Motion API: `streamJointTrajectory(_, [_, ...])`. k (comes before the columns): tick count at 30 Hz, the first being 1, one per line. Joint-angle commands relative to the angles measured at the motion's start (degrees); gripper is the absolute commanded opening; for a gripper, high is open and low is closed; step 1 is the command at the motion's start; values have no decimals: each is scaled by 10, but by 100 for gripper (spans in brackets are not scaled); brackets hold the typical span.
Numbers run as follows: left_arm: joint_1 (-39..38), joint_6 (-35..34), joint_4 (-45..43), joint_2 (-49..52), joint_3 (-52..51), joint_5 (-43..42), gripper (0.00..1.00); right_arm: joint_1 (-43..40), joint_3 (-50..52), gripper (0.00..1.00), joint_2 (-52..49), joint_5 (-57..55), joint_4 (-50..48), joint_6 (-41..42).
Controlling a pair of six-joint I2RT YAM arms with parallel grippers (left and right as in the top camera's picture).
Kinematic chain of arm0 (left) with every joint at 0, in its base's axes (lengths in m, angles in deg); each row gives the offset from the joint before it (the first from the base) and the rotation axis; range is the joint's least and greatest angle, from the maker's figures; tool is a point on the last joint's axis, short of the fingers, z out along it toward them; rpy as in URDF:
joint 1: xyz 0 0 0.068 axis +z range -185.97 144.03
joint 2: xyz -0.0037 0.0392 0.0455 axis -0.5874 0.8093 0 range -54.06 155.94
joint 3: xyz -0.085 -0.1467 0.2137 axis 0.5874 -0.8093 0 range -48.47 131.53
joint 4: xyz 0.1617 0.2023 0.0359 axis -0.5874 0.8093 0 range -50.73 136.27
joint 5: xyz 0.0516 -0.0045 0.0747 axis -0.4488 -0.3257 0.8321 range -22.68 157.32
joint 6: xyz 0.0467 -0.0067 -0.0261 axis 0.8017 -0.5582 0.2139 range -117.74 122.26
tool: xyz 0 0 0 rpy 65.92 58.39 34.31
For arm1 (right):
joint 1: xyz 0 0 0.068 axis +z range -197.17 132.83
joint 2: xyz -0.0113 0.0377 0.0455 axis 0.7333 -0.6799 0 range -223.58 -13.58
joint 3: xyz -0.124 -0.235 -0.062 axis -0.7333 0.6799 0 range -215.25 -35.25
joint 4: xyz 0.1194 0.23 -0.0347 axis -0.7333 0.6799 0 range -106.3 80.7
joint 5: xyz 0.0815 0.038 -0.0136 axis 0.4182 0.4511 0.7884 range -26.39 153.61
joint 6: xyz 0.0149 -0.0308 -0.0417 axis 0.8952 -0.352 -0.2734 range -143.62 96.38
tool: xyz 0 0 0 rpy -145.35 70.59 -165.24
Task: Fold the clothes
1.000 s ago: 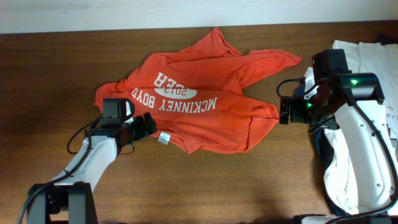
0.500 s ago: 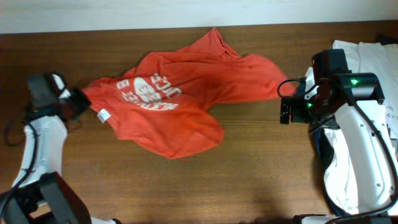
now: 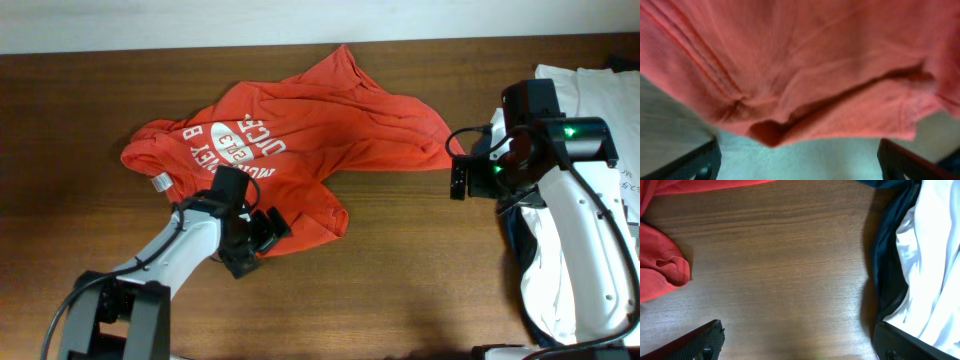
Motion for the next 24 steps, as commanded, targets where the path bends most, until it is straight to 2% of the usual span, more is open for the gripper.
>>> streamJointTrajectory(1, [-45,-114,-49,-2,-19,84,99,-2,-2,99,7,-9,0,-3])
streamJointTrajectory(3, [-55,-126,-52,-2,-19,138,99,-2,-2,99,7,-9,0,-4])
streamJointTrajectory(4, [-55,-127,-56,-2,-19,151,95,-2,-2,99,7,-9,2,-3])
streamJointTrajectory(6, [-55,-143,-68,-2,-19,179,58,-2,-2,99,7,-9,2,-3])
streamJointTrajectory(9, [-59,-143,-96,-1,-19,187,55,-2,-2,98,7,-9,2,-3])
streamJointTrajectory(11, [-67,-143,-94,0,-19,185,43,-2,-2,99,7,-9,2,-3])
streamJointTrajectory(12, [-72,-143,-87,-1,-19,179,43,-2,-2,99,7,-9,2,-3])
streamJointTrajectory(13, [-75,-143,-73,-1,-19,159,44,-2,-2,99,7,-9,2,-3])
streamJointTrajectory(14, [-79,-143,-52,-1,-20,150,53,-2,-2,99,7,-9,2,-3])
streamJointTrajectory(16, [-90,-143,-45,-1,-22,152,55,-2,-2,99,7,-9,2,-3])
streamJointTrajectory(22, [-104,-143,-100,30,-26,171,56,-2,-2,99,7,-9,9,-3])
streamJointTrajectory(24, [-104,-143,-98,37,-26,158,27,-2,-2,99,7,-9,8,-3])
